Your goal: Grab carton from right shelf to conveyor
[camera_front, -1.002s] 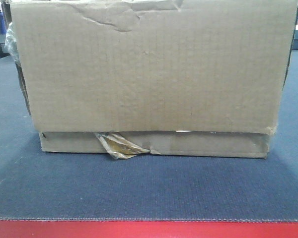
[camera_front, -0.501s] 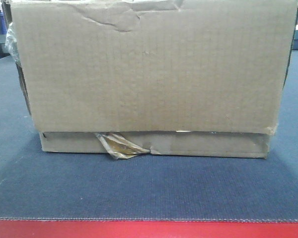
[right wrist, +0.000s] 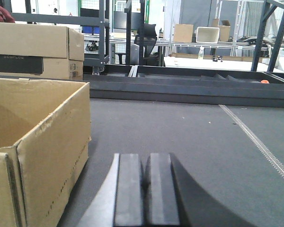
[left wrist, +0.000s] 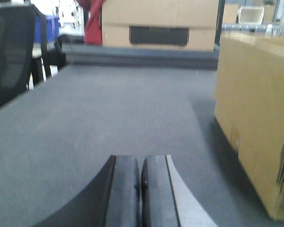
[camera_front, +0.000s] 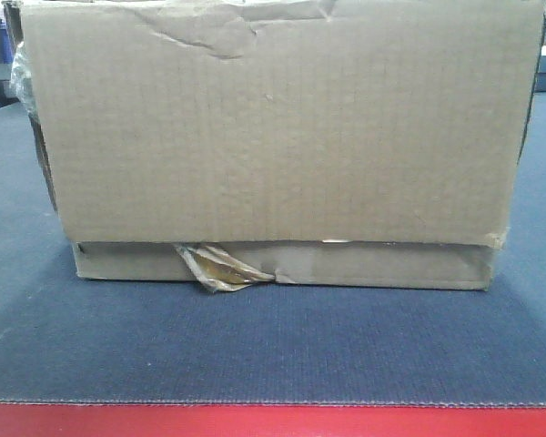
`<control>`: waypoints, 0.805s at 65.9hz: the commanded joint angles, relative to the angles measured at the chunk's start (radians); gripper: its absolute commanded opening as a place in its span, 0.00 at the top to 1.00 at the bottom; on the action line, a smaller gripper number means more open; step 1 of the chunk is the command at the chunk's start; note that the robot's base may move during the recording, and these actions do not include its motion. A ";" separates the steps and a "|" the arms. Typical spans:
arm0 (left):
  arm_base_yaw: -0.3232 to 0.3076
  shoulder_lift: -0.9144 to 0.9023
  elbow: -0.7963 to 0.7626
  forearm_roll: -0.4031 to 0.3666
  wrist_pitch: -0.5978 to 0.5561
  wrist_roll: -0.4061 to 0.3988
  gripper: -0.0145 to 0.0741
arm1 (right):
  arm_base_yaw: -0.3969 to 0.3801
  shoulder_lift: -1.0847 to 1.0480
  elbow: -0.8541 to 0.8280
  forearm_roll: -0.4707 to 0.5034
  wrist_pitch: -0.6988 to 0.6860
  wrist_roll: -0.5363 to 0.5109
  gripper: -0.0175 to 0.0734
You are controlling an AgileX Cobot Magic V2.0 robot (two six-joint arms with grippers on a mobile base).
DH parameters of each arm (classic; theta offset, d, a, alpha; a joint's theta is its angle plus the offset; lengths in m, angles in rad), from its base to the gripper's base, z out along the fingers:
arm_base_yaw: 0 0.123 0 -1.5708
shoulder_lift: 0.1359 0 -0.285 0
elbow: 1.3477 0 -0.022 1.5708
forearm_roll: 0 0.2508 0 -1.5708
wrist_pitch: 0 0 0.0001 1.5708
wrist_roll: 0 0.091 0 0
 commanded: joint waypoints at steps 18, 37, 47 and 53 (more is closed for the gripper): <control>0.003 -0.007 0.016 -0.006 -0.054 0.001 0.82 | 0.000 -0.008 0.003 -0.005 -0.022 -0.008 0.88; 0.003 -0.007 0.016 -0.006 -0.054 0.001 0.82 | 0.000 -0.008 0.003 -0.005 -0.022 -0.008 0.88; 0.003 -0.007 0.016 -0.006 -0.054 0.001 0.82 | 0.000 -0.008 0.003 -0.005 -0.022 -0.008 0.88; 0.003 -0.007 0.016 -0.006 -0.054 0.001 0.82 | 0.000 -0.008 0.003 -0.005 -0.022 -0.008 0.88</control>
